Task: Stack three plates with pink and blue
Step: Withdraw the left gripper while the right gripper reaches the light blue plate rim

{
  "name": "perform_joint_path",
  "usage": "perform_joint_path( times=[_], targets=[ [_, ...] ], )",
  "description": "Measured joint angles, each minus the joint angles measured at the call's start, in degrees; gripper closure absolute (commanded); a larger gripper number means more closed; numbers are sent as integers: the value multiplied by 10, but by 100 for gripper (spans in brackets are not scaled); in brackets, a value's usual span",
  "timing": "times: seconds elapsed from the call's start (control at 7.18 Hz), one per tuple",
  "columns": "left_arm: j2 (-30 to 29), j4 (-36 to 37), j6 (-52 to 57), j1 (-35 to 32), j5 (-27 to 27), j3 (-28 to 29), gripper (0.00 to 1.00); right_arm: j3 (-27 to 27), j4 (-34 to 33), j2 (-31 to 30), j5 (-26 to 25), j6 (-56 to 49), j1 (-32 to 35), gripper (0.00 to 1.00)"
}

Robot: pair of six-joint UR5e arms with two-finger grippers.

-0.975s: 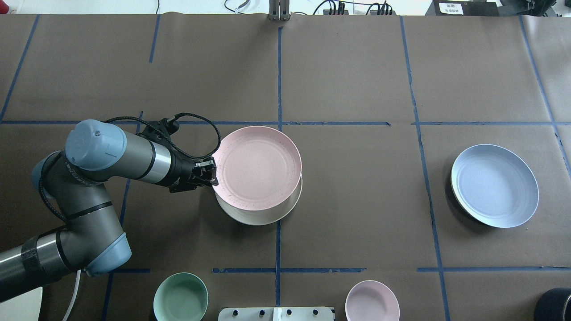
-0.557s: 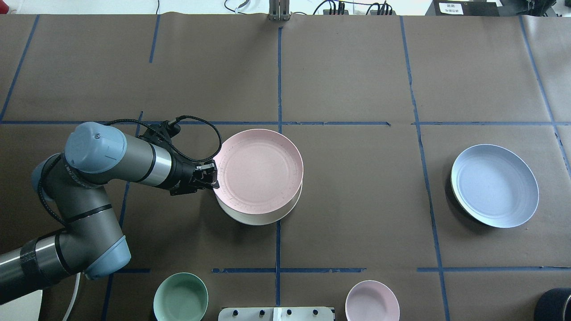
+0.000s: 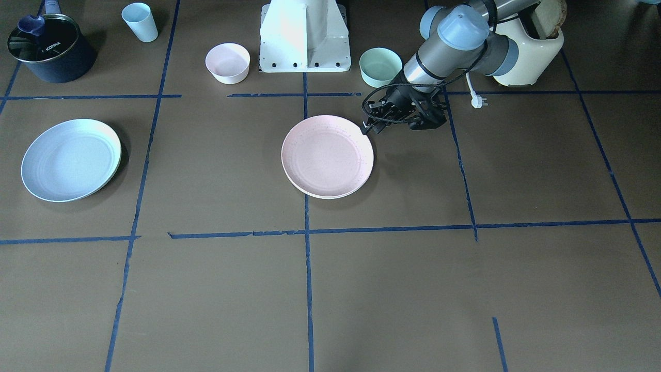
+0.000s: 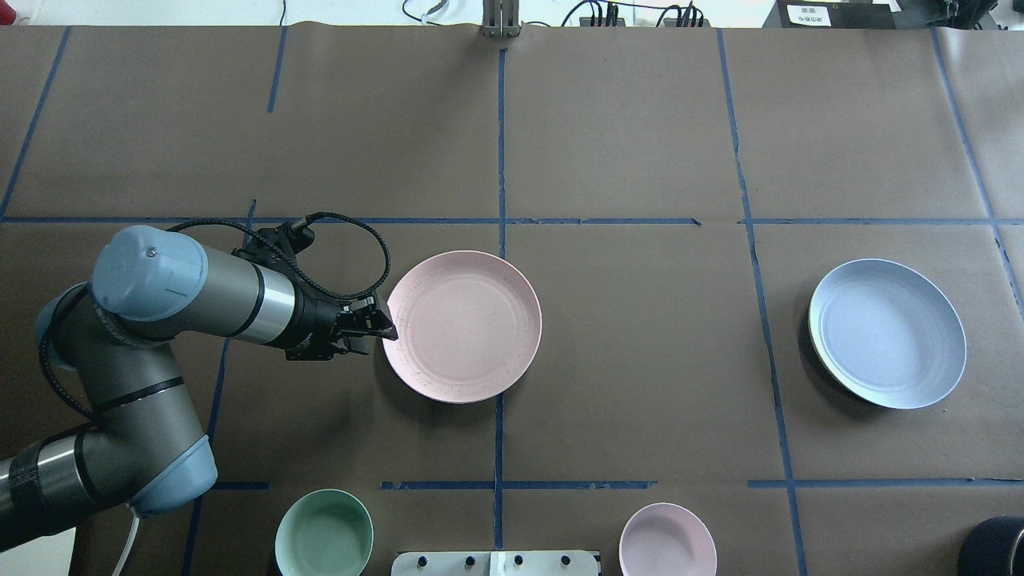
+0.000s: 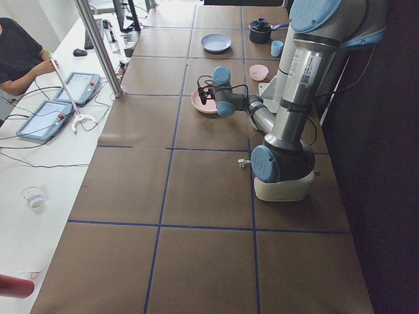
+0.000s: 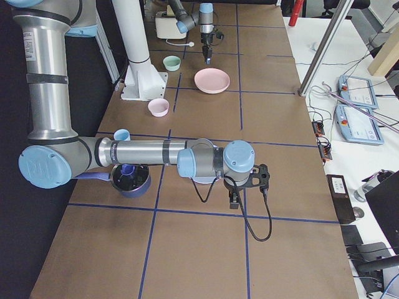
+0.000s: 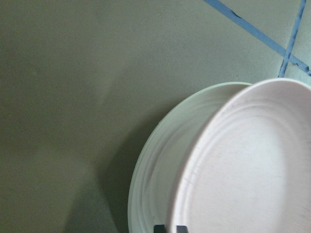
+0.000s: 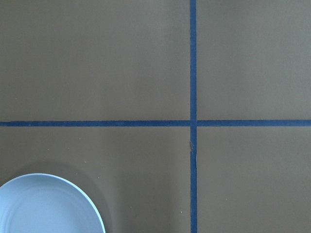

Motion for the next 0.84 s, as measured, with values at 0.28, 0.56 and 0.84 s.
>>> perform_joint_path(
  times=[0.28, 0.56, 0.84],
  targets=[
    [21, 21, 2, -6, -1, -34, 0, 0, 11, 0, -2, 18, -22, 0],
    [23, 153, 35, -10, -1, -99, 0, 0, 120, -23, -15, 129, -78, 0],
    [21, 297, 103, -11, -1, -168, 0, -1, 294, -77, -35, 281, -144, 0]
  ],
)
